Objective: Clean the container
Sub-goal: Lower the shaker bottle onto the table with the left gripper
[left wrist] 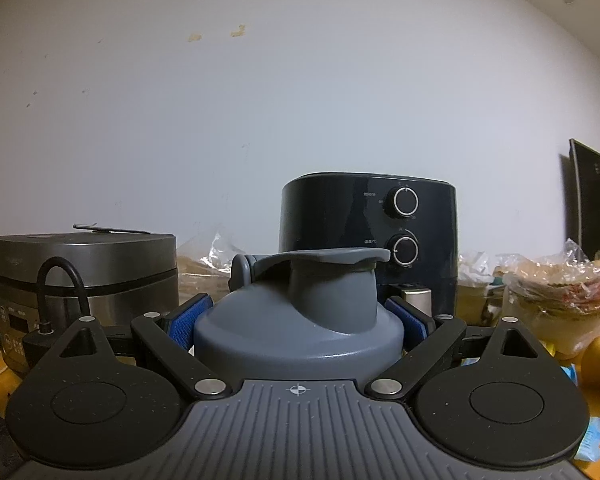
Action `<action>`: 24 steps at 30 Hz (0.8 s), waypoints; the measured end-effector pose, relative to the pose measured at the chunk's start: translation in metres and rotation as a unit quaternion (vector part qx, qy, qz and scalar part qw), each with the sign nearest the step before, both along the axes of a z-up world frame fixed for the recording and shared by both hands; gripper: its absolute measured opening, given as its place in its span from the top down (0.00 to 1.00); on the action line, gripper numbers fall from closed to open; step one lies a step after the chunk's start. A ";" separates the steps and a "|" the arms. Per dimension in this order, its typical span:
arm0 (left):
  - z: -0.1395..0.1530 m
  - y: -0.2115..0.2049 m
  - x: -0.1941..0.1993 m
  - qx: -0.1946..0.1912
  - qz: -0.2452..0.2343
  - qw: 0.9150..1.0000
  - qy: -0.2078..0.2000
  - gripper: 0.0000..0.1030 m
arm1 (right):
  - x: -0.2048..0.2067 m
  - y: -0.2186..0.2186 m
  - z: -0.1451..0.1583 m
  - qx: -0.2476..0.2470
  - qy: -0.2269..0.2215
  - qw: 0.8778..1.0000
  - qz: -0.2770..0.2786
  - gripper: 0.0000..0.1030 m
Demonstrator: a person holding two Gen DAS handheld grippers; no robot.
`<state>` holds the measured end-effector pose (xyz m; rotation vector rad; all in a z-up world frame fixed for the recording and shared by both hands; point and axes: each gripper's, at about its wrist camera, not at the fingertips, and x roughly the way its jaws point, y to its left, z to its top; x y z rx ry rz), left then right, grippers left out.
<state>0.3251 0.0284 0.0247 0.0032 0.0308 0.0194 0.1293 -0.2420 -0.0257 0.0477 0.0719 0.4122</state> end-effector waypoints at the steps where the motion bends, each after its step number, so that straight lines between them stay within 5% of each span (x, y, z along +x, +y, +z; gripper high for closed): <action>1: 0.000 0.000 0.000 0.000 0.000 1.000 0.000 0.08 | 0.000 0.000 0.000 0.000 0.000 1.000 0.000 0.79; 24: -0.002 -0.007 -0.008 0.017 0.016 1.000 0.000 0.00 | 0.001 0.000 -0.001 0.001 0.001 1.000 -0.002 0.78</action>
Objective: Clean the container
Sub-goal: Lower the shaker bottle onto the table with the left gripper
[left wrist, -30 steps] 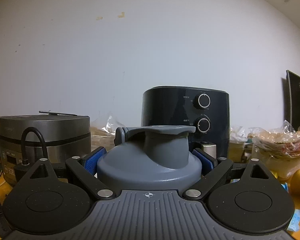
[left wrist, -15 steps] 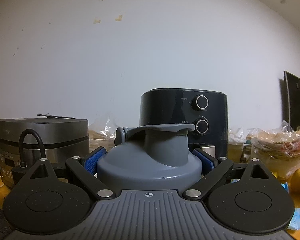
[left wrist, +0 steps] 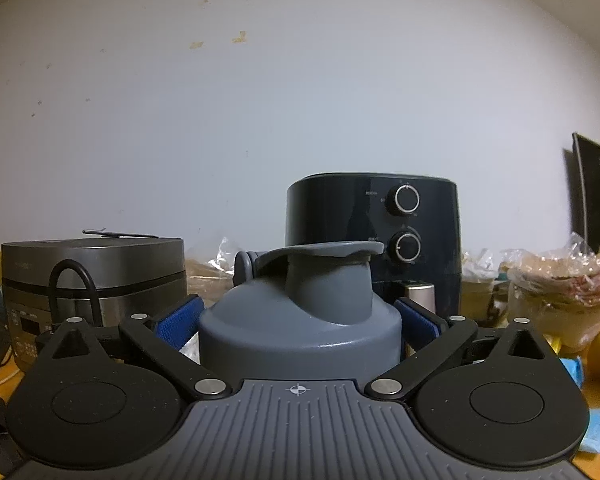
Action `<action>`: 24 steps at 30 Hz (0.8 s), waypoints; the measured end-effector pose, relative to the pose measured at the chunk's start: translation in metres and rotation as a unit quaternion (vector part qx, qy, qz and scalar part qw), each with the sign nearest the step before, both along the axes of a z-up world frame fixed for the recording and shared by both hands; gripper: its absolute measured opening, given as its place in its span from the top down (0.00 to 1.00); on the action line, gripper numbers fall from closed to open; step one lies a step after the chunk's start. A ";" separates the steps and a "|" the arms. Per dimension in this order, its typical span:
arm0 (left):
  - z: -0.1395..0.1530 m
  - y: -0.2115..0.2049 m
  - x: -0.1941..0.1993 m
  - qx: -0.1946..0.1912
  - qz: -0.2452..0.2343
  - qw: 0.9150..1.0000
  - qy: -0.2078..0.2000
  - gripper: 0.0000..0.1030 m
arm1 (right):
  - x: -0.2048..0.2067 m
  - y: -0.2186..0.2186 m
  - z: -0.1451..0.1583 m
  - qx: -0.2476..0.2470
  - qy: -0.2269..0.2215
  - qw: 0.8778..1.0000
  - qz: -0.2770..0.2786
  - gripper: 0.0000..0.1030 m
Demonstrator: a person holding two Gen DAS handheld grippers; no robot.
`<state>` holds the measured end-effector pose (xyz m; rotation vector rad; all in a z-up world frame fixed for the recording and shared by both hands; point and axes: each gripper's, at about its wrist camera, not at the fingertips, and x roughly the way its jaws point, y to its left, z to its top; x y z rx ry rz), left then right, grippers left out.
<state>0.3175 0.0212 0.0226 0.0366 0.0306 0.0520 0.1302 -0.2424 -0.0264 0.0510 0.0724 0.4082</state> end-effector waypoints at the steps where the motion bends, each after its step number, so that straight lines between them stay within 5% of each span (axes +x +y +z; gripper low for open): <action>1: 0.000 0.000 0.000 -0.001 0.000 1.000 0.002 0.00 | 0.000 0.000 0.000 0.000 0.000 1.000 0.000 0.78; 24: 0.010 -0.009 -0.063 0.002 -0.012 1.000 -0.005 0.00 | 0.000 -0.001 -0.001 0.004 -0.002 1.000 -0.002 0.77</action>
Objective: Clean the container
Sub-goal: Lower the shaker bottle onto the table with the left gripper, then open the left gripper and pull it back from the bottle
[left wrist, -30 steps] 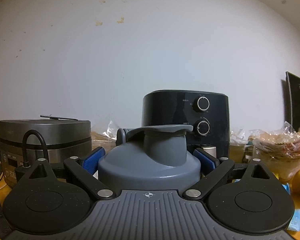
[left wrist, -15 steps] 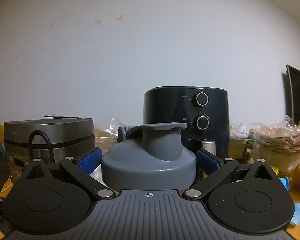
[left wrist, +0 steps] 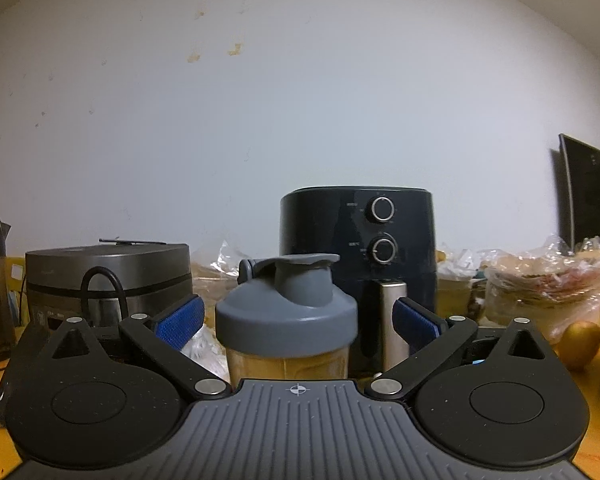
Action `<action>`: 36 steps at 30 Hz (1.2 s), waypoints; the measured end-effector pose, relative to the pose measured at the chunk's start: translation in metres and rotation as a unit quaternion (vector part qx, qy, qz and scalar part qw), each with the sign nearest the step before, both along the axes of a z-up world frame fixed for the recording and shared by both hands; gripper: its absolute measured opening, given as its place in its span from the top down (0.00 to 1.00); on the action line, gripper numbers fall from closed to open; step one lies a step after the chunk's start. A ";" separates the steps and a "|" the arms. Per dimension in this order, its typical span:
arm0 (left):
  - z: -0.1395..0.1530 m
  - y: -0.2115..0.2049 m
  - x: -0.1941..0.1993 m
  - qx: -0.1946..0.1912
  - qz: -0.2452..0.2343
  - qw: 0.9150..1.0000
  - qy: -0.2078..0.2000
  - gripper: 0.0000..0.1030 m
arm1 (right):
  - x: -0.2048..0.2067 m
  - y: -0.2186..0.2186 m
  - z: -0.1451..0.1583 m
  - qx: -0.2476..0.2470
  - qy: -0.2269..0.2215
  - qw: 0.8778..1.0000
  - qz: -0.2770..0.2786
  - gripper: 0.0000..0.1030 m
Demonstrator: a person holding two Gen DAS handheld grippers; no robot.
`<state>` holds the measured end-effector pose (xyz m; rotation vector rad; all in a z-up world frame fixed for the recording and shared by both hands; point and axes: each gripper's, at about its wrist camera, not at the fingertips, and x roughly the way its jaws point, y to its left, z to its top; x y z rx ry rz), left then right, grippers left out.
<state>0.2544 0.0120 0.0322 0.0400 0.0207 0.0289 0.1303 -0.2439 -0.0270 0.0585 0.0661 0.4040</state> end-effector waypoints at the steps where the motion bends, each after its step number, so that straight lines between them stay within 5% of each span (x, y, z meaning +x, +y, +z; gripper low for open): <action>1: 0.001 0.000 -0.004 -0.001 -0.002 1.000 -0.001 0.00 | 0.000 0.000 0.000 0.000 0.000 1.000 0.000 0.77; 36: 0.007 -0.010 -0.107 -0.021 0.045 0.997 0.055 0.00 | -0.003 0.000 0.000 0.001 -0.007 1.000 -0.002 0.76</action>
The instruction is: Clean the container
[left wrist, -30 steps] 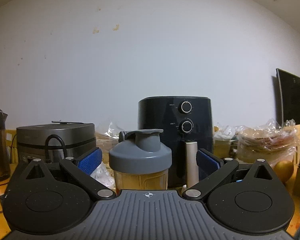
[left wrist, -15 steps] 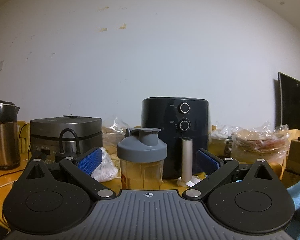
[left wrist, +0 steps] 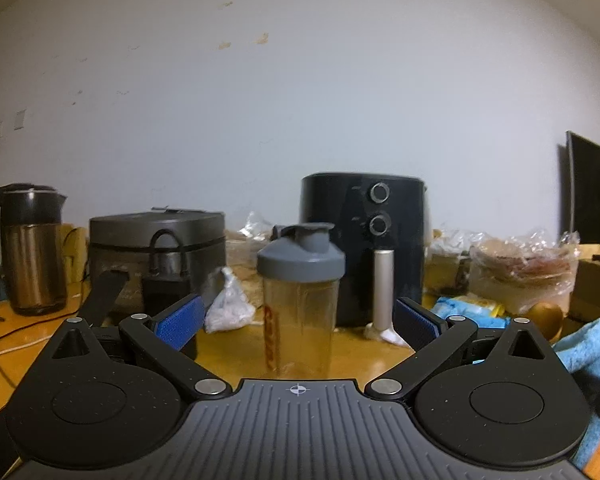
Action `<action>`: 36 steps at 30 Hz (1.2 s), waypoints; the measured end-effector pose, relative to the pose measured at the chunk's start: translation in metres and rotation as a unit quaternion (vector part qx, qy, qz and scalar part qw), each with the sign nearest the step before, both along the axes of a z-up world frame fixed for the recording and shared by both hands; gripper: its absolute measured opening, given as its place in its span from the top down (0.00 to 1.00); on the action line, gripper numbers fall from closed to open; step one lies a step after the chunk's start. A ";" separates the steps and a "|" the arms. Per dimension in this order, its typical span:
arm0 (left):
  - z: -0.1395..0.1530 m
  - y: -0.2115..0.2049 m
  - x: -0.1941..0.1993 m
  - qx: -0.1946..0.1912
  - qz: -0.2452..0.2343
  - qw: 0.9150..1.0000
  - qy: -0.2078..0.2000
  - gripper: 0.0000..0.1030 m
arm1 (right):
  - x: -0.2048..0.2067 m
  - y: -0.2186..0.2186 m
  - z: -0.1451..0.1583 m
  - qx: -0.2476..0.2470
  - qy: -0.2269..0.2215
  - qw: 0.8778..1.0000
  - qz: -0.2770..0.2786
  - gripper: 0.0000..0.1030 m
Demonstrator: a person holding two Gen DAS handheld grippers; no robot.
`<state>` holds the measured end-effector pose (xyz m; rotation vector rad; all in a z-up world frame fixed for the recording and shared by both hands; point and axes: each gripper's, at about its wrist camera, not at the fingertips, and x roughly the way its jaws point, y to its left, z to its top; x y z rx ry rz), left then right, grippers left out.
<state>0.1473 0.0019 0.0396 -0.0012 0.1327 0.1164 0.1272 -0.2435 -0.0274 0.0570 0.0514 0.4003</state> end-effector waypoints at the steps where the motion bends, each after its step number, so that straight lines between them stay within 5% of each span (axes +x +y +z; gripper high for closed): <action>1: -0.001 0.000 0.000 0.000 0.004 1.000 0.004 0.00 | 0.000 0.000 0.000 0.000 0.000 1.000 0.000 0.76; 12: -0.007 -0.003 0.003 -0.002 0.006 0.999 0.050 0.00 | 0.003 0.000 0.002 -0.003 0.001 1.000 0.010 0.76; 20: -0.007 -0.005 0.005 0.015 0.006 0.997 0.073 0.00 | 0.009 0.000 0.023 -0.012 0.046 0.999 0.023 0.77; 28: -0.014 -0.005 0.012 0.015 0.000 0.990 0.140 0.00 | 0.023 0.010 0.056 -0.062 0.153 0.985 0.043 0.76; 36: -0.024 0.004 0.020 -0.022 -0.016 0.972 0.232 0.00 | 0.038 0.021 0.060 -0.128 0.252 0.958 0.053 0.76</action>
